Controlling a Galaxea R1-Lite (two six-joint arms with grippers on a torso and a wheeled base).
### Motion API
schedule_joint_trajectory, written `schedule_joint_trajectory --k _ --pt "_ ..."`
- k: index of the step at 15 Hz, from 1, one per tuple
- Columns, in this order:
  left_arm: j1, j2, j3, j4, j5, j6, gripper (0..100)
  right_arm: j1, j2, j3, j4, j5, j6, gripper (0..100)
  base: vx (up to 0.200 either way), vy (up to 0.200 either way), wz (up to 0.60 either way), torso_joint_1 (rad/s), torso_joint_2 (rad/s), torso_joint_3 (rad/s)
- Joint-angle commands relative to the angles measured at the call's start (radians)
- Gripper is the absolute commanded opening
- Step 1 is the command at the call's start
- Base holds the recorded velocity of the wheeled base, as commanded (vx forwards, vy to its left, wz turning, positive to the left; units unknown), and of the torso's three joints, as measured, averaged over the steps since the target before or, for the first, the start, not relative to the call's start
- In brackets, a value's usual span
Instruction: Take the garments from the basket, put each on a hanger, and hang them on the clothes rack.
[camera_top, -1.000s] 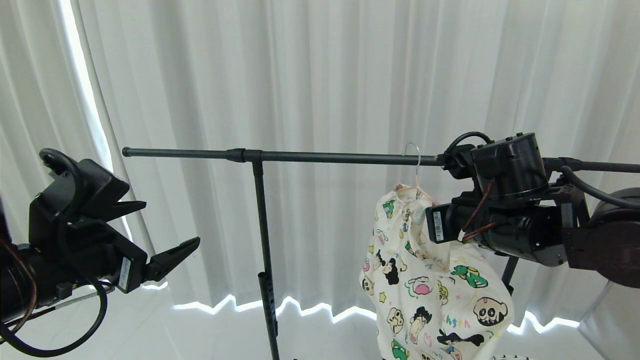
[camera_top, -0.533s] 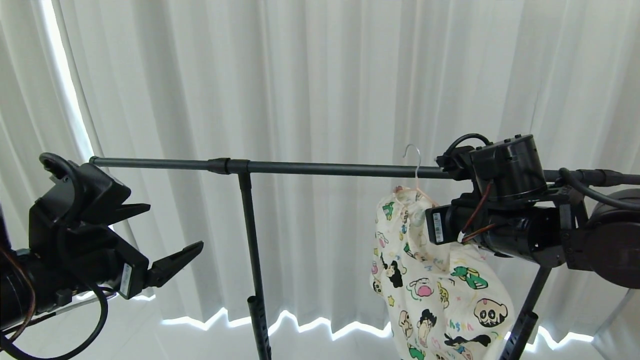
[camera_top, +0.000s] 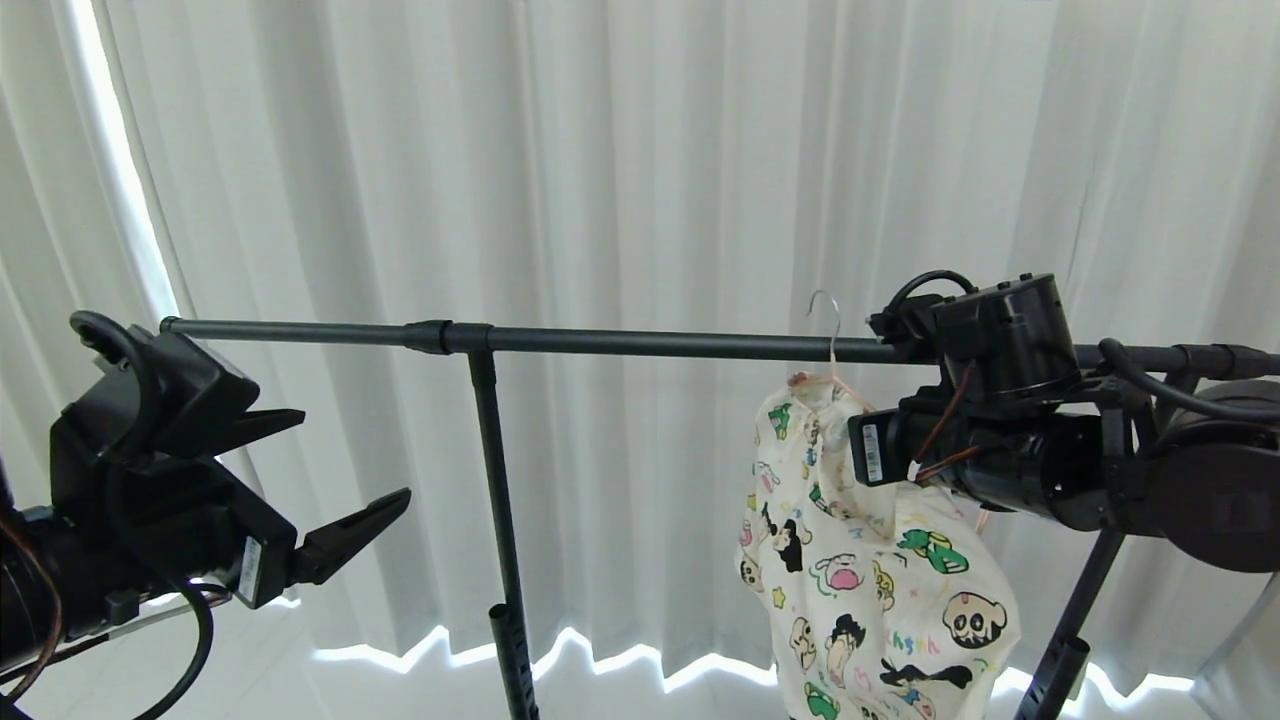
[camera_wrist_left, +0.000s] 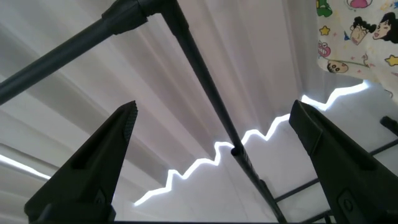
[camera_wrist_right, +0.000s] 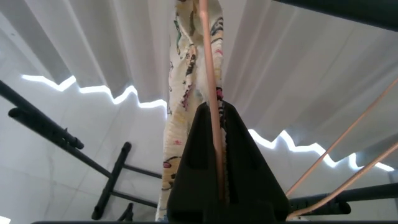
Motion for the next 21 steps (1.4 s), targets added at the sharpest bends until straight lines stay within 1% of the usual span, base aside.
schedule_joint_trajectory --k 1,4,6,9,17,18,21 --pt "0.0 -0.02 0.003 -0.005 0.0 0.001 100 -0.012 0.019 0.0 -0.011 0.0 -0.001 0 0.0 0.0 0.0 0.0 0.0 0.0" --pt "0.002 -0.069 0.026 -0.005 0.008 0.001 100 -0.03 0.061 0.0 -0.017 0.0 0.001 0 0.0 0.0 0.0 0.0 0.0 0.0" --pt "0.003 -0.092 0.03 -0.005 0.026 -0.002 100 -0.032 0.091 0.0 -0.048 0.003 -0.001 0 0.0 0.0 0.0 0.0 0.0 0.0" --pt "0.0 -0.088 0.033 -0.005 0.026 -0.004 100 -0.032 0.114 -0.004 -0.057 0.005 -0.002 0 0.0 0.0 0.0 0.0 0.0 0.0" --pt "-0.001 -0.091 0.039 -0.005 0.026 -0.007 100 -0.035 0.114 0.0 -0.054 0.005 -0.005 0 0.0 0.0 0.0 0.0 0.0 0.0" --pt "-0.001 -0.092 0.039 -0.005 0.026 -0.007 100 -0.035 0.113 0.0 -0.052 0.005 -0.005 100 0.0 0.0 0.0 0.0 0.0 0.0" --pt "-0.001 -0.094 0.039 -0.005 0.026 -0.009 100 -0.036 0.102 0.0 -0.059 0.0 -0.001 100 0.0 0.0 0.0 0.0 0.0 0.0"
